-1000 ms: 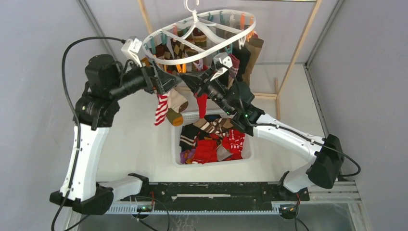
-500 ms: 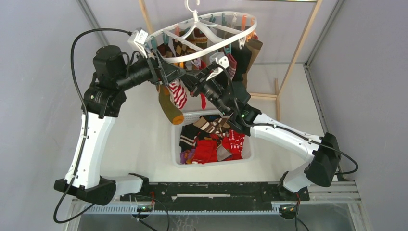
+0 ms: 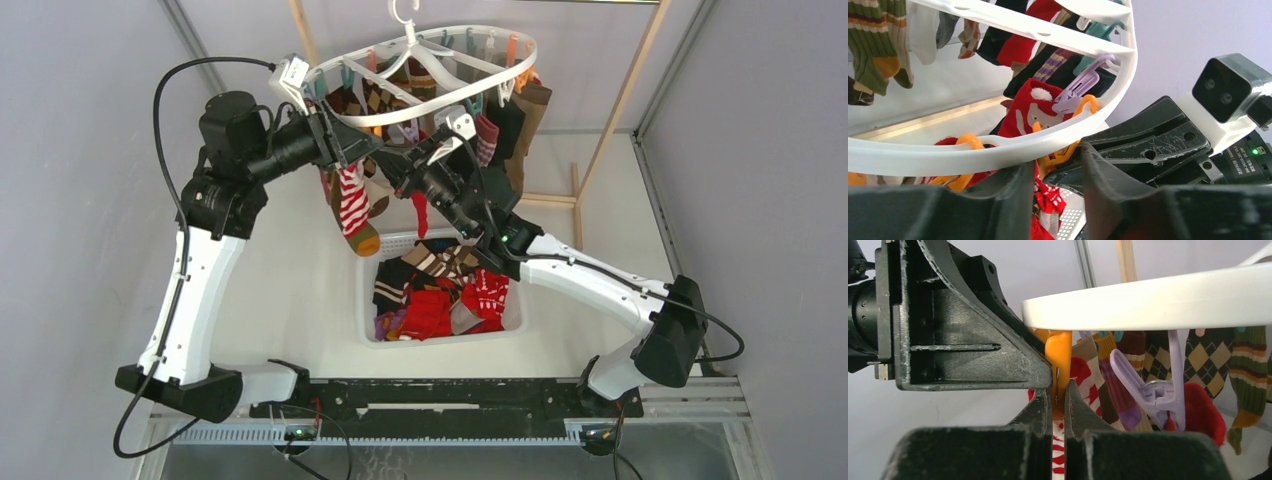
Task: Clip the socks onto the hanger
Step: Open the clamp at the hanger.
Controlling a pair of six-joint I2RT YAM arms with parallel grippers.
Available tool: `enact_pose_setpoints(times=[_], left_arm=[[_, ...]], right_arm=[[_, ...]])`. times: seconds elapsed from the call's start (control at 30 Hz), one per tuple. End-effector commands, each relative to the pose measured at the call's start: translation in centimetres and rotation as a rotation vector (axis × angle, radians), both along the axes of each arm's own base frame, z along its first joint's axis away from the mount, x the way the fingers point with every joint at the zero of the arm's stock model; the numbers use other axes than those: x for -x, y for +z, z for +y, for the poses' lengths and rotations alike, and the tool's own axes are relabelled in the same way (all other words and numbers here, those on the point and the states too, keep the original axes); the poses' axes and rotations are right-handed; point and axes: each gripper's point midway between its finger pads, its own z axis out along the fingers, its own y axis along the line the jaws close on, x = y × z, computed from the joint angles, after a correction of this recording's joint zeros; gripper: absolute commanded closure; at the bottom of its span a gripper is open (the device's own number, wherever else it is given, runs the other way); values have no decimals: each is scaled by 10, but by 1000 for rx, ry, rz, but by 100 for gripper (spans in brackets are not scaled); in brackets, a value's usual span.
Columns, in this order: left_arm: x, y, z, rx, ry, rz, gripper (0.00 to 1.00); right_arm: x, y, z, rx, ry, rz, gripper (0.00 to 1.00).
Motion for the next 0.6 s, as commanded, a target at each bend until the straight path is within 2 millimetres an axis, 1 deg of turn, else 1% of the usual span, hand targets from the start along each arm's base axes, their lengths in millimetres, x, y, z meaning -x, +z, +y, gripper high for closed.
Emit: enact_pose_setpoints(times=[0.0, 0.1, 0.13, 0.17, 0.23, 0.33, 0.37, 0.43, 0.47, 0.57], left_arm=[[0, 31, -2, 43, -6, -150, 68], [-4, 29, 0, 38, 14, -141, 89], [-5, 28, 1, 37, 24, -139, 96], [-7, 27, 2, 36, 32, -135, 99], [-9, 24, 3, 33, 40, -129, 100], [-9, 25, 2, 38, 36, -128, 98], [-9, 25, 1, 42, 34, -128, 99], [-8, 27, 1, 50, 32, -126, 100], [-8, 26, 0, 53, 26, -122, 100], [-4, 26, -2, 58, 5, -116, 100]], right_arm=[[27, 5, 18, 36, 129, -24, 100], [33, 4, 19, 47, 171, -27, 100], [35, 5, 19, 49, 182, -29, 98], [37, 6, 19, 50, 188, -33, 94], [40, 7, 17, 52, 196, -40, 87], [39, 7, 14, 47, 190, -38, 83], [38, 8, 13, 37, 195, -31, 80], [37, 7, 11, 13, 208, -10, 65], [37, 7, 10, 0, 215, -5, 60], [31, 0, 6, -17, 212, 26, 53]])
